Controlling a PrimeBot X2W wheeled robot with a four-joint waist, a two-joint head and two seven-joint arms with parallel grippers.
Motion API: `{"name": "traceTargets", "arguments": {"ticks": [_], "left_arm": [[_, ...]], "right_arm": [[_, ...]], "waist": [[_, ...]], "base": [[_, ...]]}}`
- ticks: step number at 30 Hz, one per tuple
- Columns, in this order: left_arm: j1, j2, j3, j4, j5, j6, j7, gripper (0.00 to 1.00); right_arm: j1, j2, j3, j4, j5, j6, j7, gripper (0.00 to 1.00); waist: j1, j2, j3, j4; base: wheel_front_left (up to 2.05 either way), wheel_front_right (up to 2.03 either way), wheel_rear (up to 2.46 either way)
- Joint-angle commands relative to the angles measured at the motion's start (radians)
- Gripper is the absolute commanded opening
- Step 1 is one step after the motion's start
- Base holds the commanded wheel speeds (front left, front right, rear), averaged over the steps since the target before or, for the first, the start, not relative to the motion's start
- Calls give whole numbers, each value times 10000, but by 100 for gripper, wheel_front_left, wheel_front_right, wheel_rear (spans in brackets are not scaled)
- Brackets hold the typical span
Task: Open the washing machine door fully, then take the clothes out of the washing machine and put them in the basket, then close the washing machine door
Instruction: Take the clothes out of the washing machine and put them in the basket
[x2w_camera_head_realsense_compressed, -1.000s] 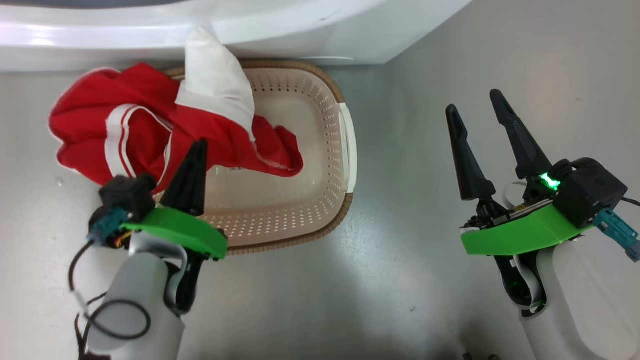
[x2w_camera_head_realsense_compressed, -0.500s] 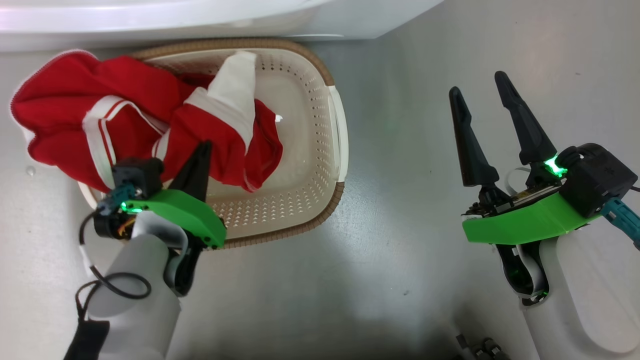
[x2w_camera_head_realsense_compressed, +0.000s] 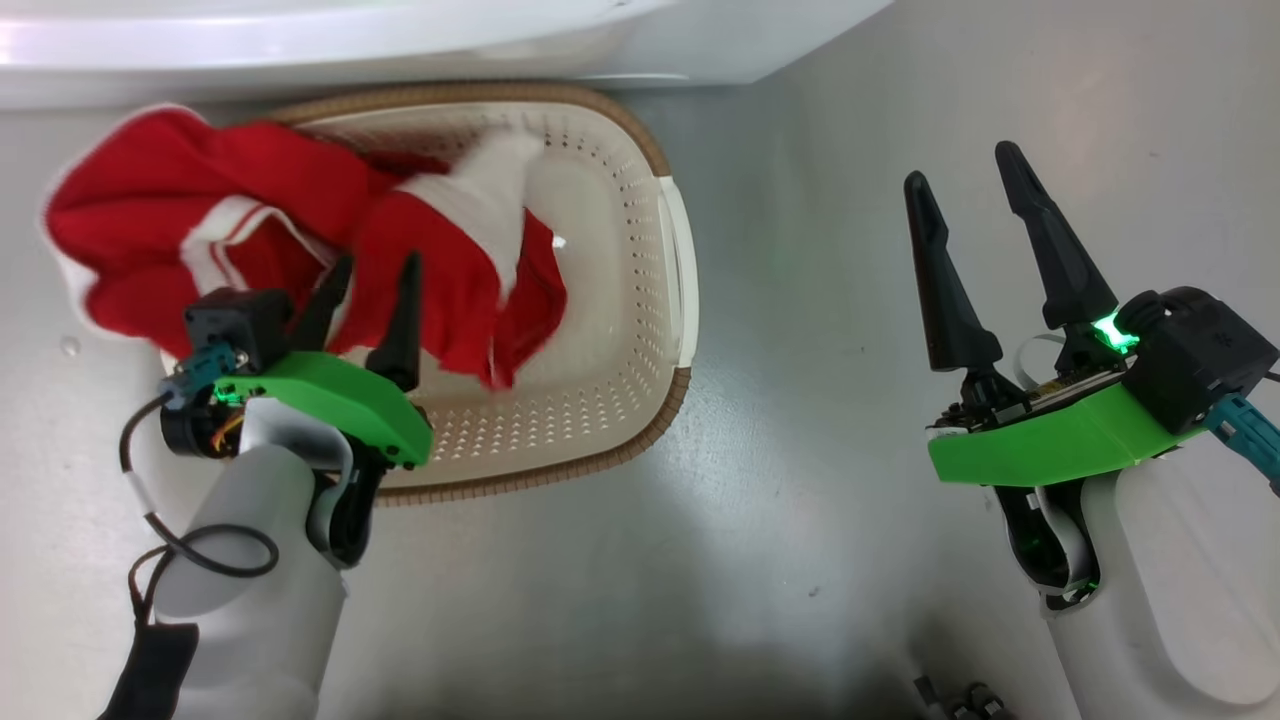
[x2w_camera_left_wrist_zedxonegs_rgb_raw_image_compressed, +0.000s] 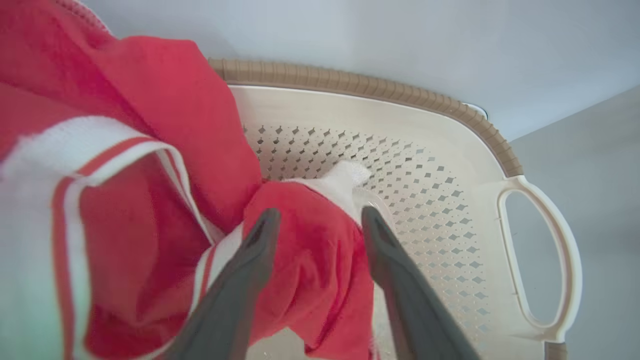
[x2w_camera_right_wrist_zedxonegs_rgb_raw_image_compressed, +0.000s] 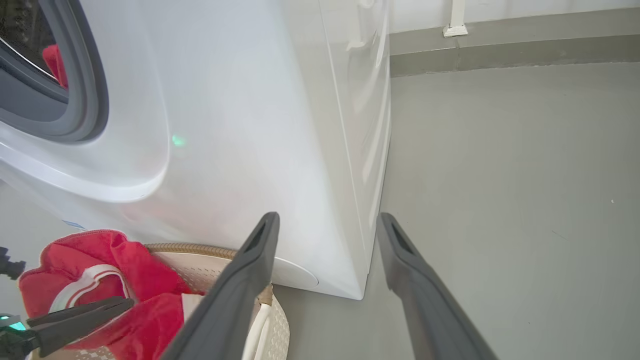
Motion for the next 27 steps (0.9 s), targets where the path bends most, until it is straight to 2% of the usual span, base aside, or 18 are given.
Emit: {"name": "traceTargets", "arguments": {"ticks": [1, 11, 19, 27], "left_arm": [[370, 284, 282, -213, 137, -54, -51, 100], [1135, 265, 1086, -1081, 629, -54, -51, 100], [2080, 176, 1830, -2160, 1214, -54, -51, 100], [3021, 95, 2172, -3166, 1677, -54, -51, 100]], "right_arm": [[143, 87, 212, -180, -14, 75, -63, 100], [359, 90, 193, 29, 50, 75, -63, 100], [786, 48, 193, 291, 148, 75, -63, 100], [1383, -54, 221, 489, 235, 75, -63, 100]], "waist": [[0, 0, -128, 44], [0, 0, -1102, 123], [0, 0, -2279, 214], [0, 0, -3475, 331]], "base": [[0, 0, 0], [0, 0, 0], [0, 0, 0], [0, 0, 0]]}}
